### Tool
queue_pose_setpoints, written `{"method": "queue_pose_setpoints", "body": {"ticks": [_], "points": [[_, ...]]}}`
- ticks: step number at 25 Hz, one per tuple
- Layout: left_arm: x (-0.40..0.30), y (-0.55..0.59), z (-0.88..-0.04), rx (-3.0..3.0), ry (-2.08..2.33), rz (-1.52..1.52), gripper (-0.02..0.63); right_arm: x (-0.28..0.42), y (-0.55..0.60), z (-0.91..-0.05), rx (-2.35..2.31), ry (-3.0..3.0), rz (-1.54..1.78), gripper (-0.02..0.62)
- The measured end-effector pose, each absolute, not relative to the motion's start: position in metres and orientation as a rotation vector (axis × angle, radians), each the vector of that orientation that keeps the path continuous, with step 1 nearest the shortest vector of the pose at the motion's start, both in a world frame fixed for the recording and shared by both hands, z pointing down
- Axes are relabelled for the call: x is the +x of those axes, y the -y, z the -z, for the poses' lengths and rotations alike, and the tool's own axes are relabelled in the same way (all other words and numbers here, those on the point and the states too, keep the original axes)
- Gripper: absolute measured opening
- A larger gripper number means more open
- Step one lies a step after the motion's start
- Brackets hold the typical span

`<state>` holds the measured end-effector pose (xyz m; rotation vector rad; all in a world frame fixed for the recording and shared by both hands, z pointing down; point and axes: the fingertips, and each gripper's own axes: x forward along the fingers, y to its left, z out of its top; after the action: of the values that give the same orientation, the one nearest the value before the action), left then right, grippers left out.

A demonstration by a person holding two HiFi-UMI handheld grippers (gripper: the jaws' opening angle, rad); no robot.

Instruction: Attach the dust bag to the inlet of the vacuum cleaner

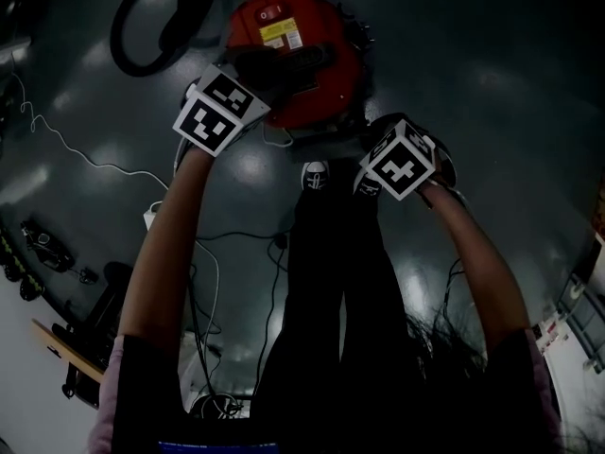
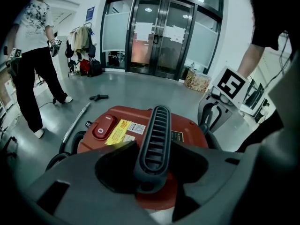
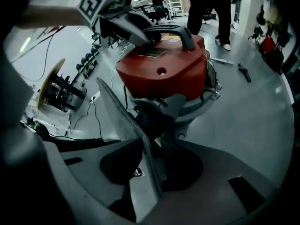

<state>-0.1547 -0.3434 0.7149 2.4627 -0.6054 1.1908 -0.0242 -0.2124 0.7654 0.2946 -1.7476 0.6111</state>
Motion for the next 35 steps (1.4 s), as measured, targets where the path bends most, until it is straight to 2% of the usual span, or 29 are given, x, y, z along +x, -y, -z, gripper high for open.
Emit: {"method": "queue_pose_setpoints", "body": {"ticks": [10, 20, 26, 30, 35], "points": [[-0.154, 0.344, -0.712, 2.441, 0.609, -1.179, 0.202, -0.021, 0.207, -0.761, 0.265, 1.752, -0.52, 0.123], [-0.151, 0.331, -0.651, 2.505, 0.666, -1.05, 0.204, -0.005, 0.202, -0.716, 0.425, 1.824, -0.696, 0.124], [-0.139, 0.285, -0.601, 2.515, 0.652, -0.913, 0.199, -0.01, 0.203, -0.66, 0.604, 1.891, -0.754, 0.124], [-0.127, 0.246, -0.562, 2.46, 0.689, -0.784, 0.147, -0.014, 0.197, -0.607, 0.734, 1.948, -0.829, 0.121], [-0.113, 0.197, -0.497, 2.42, 0.732, -0.658, 0.056, -0.023, 0.181, -0.524, 0.927, 2.029, -1.014, 0.055]]}}
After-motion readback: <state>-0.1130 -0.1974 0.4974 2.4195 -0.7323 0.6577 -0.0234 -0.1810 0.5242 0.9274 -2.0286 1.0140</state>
